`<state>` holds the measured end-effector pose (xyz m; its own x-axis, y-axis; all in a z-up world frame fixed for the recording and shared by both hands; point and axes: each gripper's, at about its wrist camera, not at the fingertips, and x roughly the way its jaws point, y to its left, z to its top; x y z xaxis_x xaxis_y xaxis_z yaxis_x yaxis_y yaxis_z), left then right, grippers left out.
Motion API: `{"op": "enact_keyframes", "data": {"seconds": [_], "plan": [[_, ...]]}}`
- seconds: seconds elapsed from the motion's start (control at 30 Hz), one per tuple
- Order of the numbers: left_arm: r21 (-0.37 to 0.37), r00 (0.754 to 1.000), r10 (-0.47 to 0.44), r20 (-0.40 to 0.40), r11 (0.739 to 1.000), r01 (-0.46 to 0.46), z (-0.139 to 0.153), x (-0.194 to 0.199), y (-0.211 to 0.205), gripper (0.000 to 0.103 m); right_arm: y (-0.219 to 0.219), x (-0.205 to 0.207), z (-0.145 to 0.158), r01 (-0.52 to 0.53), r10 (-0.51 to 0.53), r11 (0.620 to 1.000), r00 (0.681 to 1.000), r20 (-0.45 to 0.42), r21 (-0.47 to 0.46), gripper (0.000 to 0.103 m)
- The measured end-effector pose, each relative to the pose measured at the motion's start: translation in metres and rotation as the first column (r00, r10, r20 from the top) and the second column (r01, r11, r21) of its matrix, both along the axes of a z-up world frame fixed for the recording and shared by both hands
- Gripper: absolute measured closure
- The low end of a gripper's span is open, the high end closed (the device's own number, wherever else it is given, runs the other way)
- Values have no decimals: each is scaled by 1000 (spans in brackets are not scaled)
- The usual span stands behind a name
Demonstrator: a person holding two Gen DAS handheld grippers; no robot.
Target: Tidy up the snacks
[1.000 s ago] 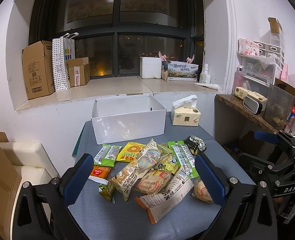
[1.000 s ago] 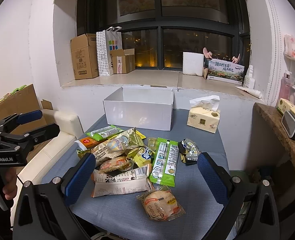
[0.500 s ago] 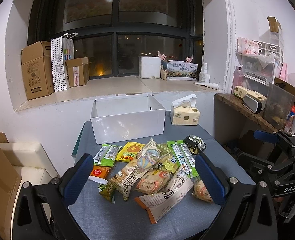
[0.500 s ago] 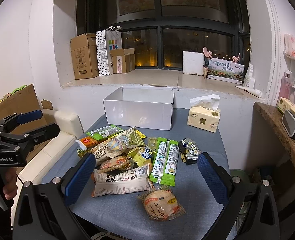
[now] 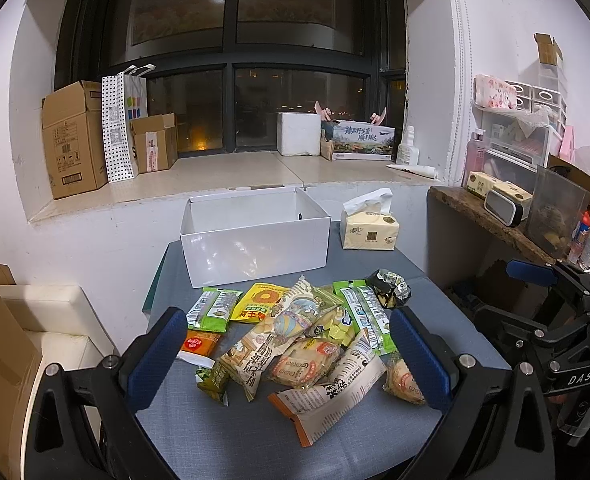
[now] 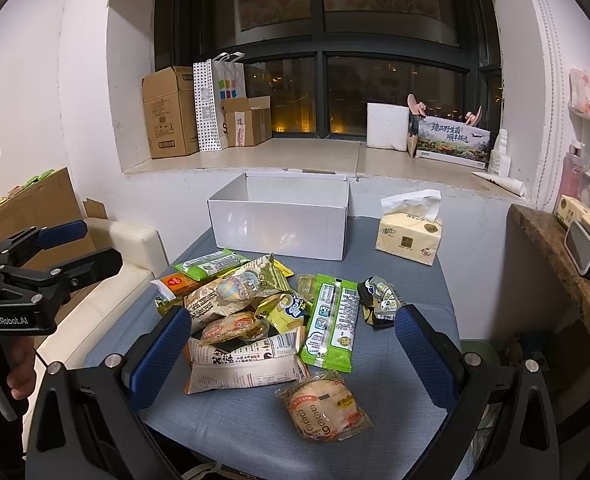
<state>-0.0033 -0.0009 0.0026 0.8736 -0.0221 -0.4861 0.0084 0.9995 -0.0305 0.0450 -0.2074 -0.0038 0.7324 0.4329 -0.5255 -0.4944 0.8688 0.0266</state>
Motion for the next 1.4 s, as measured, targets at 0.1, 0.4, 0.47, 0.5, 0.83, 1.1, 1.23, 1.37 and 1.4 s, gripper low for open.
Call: {"op": "enact_keyframes", "data": {"seconds": [0.1, 0.4, 0.47, 0.5, 0.83, 1.1, 1.23, 1.37, 1.4], "plan": [[-1, 1000, 1, 0, 1000, -1, 0, -1, 0, 0, 0, 0, 0, -1, 1, 1000, 1000, 0, -1, 0], [-2, 1000, -3, 2, 1000, 3, 0, -1, 0, 0, 0, 0, 0, -2, 2, 1000, 1000, 1, -1, 0], [-2, 1000, -3, 2, 1000, 3, 0, 0, 0, 0, 0, 0, 0, -1, 1, 1000, 1000, 0, 0, 0], [-2, 1000, -3, 2, 1000, 3, 0, 0, 0, 0, 0, 0, 0, -1, 1, 1000, 1000, 0, -1, 0], [-3, 1000, -4, 0, 1000, 4, 2, -1, 0, 0, 1, -1, -1, -4, 4, 1000, 1000, -1, -1, 0], [-8, 1000, -9, 0, 1000, 9, 2, 0, 0, 0, -1, 4, -3, 4, -4, 1000, 1000, -11, -4, 0], [-12, 1000, -13, 1, 1000, 13, 1, -1, 2, 0, -6, 22, -10, 13, -13, 1000, 999, -41, 1, 0], [-16, 1000, -15, 1, 1000, 15, 0, -1, 3, 0, -12, 57, -23, 50, -49, 999, 993, -105, 1, 0], [-16, 1000, -15, 0, 1000, 15, -1, -1, 4, 0, -13, 66, -27, 51, -50, 999, 992, -119, 5, 0]]}}
